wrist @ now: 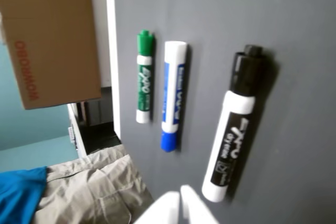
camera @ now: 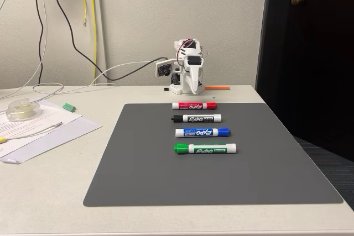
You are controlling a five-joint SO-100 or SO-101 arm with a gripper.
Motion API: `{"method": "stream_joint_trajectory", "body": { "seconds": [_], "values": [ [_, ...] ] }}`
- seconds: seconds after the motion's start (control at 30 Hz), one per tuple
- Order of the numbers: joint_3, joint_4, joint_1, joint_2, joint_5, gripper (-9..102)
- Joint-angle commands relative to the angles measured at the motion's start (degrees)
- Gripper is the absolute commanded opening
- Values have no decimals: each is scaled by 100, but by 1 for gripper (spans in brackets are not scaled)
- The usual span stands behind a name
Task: Pick up the red marker.
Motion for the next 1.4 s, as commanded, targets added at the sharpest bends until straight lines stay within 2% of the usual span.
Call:
{"method": "stream_joint_trajectory", "body": {
  "seconds": [0.0,0.33,0.77,1.1,1.37],
  "values": [
    [-545,510,9,26,-18,0],
    [-1213,2127,-62,26,-141,0],
    [-1740,3103,-18,26,-281,0],
    [-1679,3146,-105,-9,-712,0],
    [-1907,2637,-158,-1424,-756,0]
  ]
}}
